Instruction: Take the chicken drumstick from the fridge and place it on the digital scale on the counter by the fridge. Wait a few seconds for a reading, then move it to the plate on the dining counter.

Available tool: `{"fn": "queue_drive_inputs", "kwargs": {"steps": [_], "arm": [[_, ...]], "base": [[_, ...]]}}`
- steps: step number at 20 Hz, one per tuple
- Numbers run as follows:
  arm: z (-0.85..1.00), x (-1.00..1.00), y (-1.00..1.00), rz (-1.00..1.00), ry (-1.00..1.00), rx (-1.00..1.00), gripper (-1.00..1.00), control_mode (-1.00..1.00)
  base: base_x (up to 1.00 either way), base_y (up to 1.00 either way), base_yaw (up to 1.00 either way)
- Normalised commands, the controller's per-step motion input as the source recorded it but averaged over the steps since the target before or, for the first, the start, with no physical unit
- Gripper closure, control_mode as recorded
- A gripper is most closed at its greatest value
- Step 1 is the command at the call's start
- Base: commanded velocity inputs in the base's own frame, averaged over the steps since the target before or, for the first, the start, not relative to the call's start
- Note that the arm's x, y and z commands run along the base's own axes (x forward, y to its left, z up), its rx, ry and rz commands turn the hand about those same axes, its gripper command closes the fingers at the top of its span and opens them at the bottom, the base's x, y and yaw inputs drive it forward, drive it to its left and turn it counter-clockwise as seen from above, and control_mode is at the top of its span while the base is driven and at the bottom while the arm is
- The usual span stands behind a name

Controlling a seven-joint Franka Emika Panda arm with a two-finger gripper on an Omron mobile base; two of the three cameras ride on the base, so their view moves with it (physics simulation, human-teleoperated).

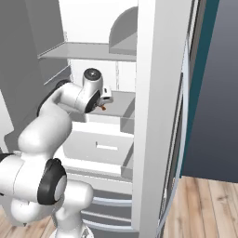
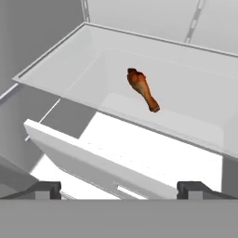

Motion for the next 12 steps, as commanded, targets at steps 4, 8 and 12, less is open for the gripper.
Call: {"fn": "queue_drive_inputs", "kwargs": {"steps": [4,8,12], "arm": [[-0.29,0.43,0.04,0.06,0.00,0.00,-1.00,-1.00],[-0.39,0.44,0.09,0.09,0.00,0.00,-1.00,-1.00],[-0.38,0.50,0.17,0.07,0.00,0.00,-1.00,-1.00]], "base": [[0.00,0.00,0.00],[0.00,0.00,0.00],[0.00,0.00,0.00]]}}
